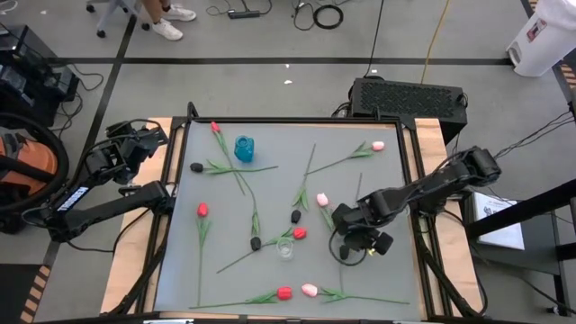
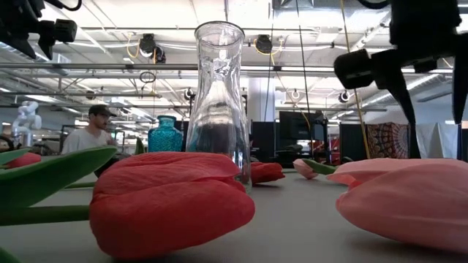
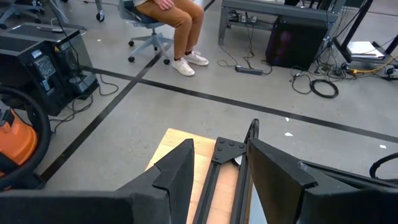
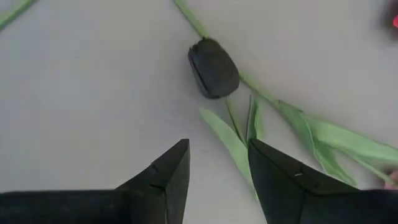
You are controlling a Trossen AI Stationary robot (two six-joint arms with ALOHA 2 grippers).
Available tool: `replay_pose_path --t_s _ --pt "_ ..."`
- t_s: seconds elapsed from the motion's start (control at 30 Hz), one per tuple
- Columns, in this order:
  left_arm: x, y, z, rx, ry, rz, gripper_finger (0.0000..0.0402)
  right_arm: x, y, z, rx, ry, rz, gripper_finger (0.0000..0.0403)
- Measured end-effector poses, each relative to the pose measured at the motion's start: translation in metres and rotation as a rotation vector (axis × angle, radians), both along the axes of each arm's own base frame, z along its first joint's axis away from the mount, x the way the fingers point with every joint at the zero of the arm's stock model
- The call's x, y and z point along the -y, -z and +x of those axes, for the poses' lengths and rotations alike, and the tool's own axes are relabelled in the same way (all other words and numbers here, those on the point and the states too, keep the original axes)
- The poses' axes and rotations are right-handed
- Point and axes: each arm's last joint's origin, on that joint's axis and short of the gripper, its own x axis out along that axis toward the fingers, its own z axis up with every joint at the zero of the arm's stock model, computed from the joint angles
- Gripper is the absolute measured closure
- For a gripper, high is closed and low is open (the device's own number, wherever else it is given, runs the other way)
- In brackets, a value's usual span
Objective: Sort flowers into vase by color
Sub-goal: Put the black flower into the right transparent vase
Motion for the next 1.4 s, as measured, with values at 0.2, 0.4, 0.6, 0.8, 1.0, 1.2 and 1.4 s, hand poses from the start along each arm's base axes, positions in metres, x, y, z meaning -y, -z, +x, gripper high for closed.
replay_pose_path --t_s 0.2,0.4,0.6,0.8,1.0,1.2,1.4 --pt "0.000 0.000 0.000 0.000 0.000 0.000 0.0245 0.008 0.014 -0.021 0.089 -0.069 -0.012 0.0248" --pt "0.000 0.000 0.000 0.000 0.000 0.000 0.0245 0.013 0.026 -0.026 0.215 -0.131 -0.091 0.0248" --pt "0.000 0.000 0.000 0.000 0.000 0.000 0.0245 0.017 0.033 -0.023 0.240 -0.150 -0.133 0.0248" --pt "0.000 0.000 0.000 0.000 0.000 0.000 0.0245 0.022 0.040 -0.019 0.211 -0.143 -0.141 0.0248" --pt "0.000 0.000 0.000 0.000 0.000 0.000 0.0245 0.025 0.048 -0.015 0.177 -0.146 -0.152 0.0248" --pt "0.000 0.000 0.000 0.000 0.000 0.000 0.0245 0.024 0.055 -0.013 0.139 -0.153 -0.139 0.0248" --pt "0.000 0.000 0.000 0.000 0.000 0.000 0.0245 0.024 0.060 -0.012 0.119 -0.156 -0.138 0.0248"
